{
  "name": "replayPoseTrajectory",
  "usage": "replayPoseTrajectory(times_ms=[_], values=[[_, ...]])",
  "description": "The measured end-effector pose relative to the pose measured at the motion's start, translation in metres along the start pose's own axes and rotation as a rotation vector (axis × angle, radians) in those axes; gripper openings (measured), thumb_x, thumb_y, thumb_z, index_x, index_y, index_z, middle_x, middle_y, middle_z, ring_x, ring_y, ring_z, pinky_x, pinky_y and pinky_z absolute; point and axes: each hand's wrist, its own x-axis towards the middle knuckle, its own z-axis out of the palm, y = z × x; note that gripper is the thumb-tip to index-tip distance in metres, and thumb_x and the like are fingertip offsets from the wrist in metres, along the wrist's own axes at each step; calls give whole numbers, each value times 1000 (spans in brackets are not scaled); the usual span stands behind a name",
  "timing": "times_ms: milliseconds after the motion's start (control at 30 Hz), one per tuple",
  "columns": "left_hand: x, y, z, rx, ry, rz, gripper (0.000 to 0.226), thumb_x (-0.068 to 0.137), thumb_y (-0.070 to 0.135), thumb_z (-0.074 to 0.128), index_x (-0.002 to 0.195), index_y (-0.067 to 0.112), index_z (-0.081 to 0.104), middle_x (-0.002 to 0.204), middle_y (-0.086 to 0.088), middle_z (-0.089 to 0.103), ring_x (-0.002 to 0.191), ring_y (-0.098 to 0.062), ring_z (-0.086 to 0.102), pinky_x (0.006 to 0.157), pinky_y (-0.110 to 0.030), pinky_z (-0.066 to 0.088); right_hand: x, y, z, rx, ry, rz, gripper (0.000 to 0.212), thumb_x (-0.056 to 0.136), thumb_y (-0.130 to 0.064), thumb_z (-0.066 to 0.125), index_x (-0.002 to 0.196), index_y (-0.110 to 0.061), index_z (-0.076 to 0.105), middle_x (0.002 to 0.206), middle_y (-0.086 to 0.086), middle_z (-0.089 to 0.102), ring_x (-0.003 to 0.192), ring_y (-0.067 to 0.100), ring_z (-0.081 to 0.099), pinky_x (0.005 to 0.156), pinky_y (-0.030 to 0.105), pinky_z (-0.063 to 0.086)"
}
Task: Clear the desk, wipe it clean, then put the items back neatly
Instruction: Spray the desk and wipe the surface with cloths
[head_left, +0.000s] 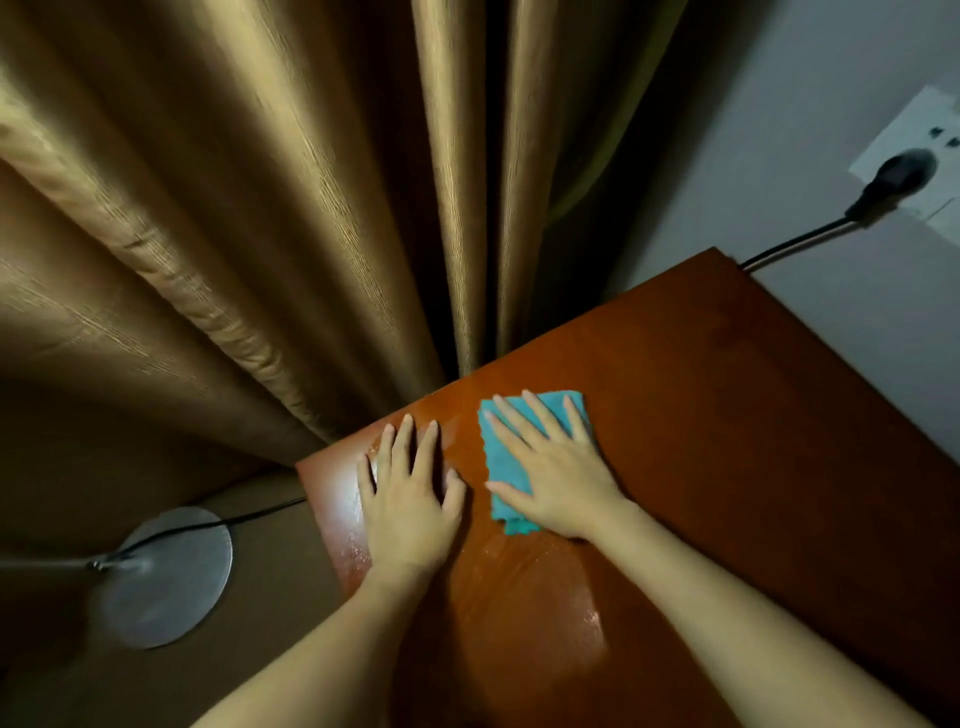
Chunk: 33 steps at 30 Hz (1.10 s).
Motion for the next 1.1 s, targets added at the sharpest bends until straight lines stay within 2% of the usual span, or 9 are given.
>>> replayPoseTrajectory(times_ms=[67, 133, 300, 433, 600, 733, 867, 1033, 1100], values=[[-14, -15, 1, 56, -50, 25, 66, 89, 56, 14, 149, 31, 22, 158, 3, 15, 146, -12, -1, 113, -33, -15, -13, 26, -2, -24, -4, 60, 81, 88, -71, 4, 149, -23, 26, 156, -3, 23, 143, 26, 25, 113, 55, 14], [-40, -31, -2, 124, -88, 30, 62, 90, 53, 20, 149, 32, 25, 157, 1, 19, 146, -16, 5, 117, -38, -7, -5, 46, -6, -14, -30, 192, 89, 80, -75, -10, 152, -26, 8, 159, -7, 4, 147, 22, 9, 115, 54, 7], [-63, -43, -12, 108, -127, 8, 57, 87, 46, 36, 141, 29, 43, 148, -4, 41, 140, -20, 20, 113, -44, 9, 53, -13, -14, 176, 75, 654, 74, 96, -59, 19, 152, -16, -1, 161, 2, -5, 146, 29, -7, 115, 59, -2], [-61, -47, -14, 68, -126, 38, 57, 87, 44, 37, 139, 24, 45, 147, -7, 41, 141, -20, 19, 118, -46, 10, 55, -80, 2, 94, 80, 318, 76, 94, -62, 19, 152, -19, 0, 161, 2, -1, 147, 30, -3, 113, 55, -5], [-61, -78, -32, 110, -194, 148, 76, 82, 55, 4, 151, 25, 14, 159, 2, 8, 145, -12, -6, 111, -33, -15, 4, -47, 6, -33, 6, -26, 90, 72, -78, -20, 146, -27, -12, 159, -8, -5, 143, 15, -16, 113, 43, -14], [-60, -99, -50, 147, -111, 92, 64, 91, 47, 24, 147, 17, 33, 153, -3, 31, 144, -18, 20, 112, -36, 2, 10, -42, 0, -17, 15, 246, 80, 84, -72, 1, 150, -27, -9, 160, -3, -4, 147, 21, -7, 115, 50, -5], [-68, -95, -46, 39, -205, 3, 62, 99, 45, 26, 152, 23, 1, 160, 7, -3, 145, -9, -9, 112, -32, -14, 61, -94, -5, 117, 69, 534, 74, 95, -59, 21, 152, -19, -2, 161, 2, -4, 147, 29, -6, 115, 58, -1], [-79, -113, -50, 24, -182, -131, 64, 99, 43, 30, 153, 18, 5, 160, 5, 0, 146, -9, -7, 117, -35, -7, 62, -153, 2, 14, 16, 72, 77, 90, -65, 10, 152, -22, -2, 161, -1, -2, 147, 29, -3, 114, 55, -3], [-81, -121, -56, 42, -167, -171, 62, 100, 40, 30, 152, 18, 6, 160, 4, 1, 146, -9, -6, 119, -36, -4, 35, -152, 4, -16, -19, -93, 79, 86, -66, 12, 152, -21, 15, 159, 0, 13, 146, 30, 11, 113, 58, 11]])
